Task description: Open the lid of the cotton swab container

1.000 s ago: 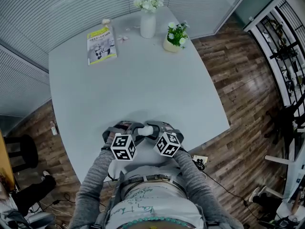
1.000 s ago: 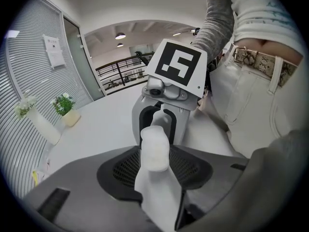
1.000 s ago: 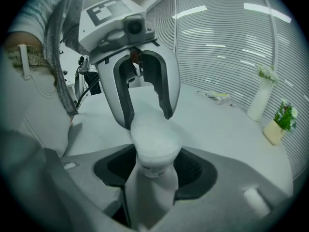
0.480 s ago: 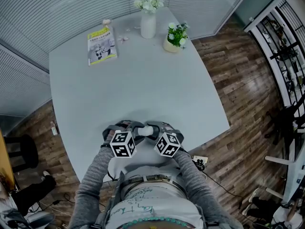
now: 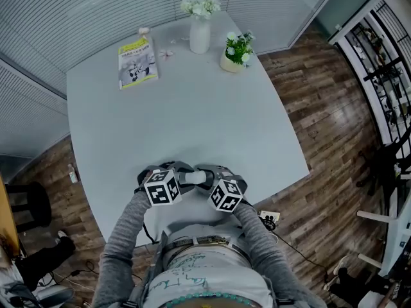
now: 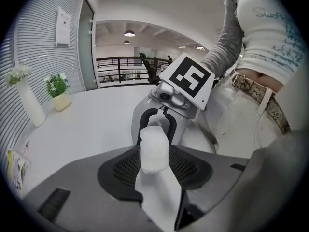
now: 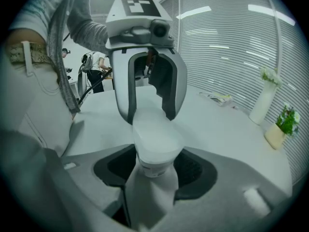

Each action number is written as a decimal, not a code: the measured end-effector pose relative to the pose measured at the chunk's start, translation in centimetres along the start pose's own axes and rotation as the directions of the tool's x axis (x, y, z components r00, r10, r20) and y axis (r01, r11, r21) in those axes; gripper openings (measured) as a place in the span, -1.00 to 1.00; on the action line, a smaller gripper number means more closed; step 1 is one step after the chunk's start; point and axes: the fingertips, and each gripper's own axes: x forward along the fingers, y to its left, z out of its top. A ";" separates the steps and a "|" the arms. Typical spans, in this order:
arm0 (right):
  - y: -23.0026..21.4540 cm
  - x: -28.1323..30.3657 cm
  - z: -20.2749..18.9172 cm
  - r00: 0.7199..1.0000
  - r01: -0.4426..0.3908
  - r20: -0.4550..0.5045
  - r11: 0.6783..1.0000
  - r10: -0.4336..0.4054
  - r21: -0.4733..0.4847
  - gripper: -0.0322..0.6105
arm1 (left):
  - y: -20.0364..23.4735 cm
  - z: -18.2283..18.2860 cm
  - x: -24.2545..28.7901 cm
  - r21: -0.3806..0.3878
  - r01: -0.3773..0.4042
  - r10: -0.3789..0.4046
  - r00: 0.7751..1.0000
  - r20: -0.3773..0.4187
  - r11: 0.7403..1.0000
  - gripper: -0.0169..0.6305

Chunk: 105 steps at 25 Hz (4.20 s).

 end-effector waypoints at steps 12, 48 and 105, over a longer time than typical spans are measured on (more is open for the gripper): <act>-0.1 0.3 -0.1 1.000 0.000 0.002 1.000 0.000 0.004 -0.15 | 0.2 -0.3 0.2 0.051 -0.075 0.074 0.997 0.022 0.996 -0.38; 0.1 0.1 0.1 1.000 0.002 0.011 1.000 -0.002 0.006 -0.15 | 1.3 1.6 -3.1 0.023 -0.303 0.295 0.942 0.159 0.953 -0.74; -0.3 -1.7 -1.5 0.995 0.096 -0.038 0.990 -0.092 0.101 -0.29 | 7.3 -0.9 -2.0 -0.343 -0.344 0.428 0.879 0.211 0.874 -0.84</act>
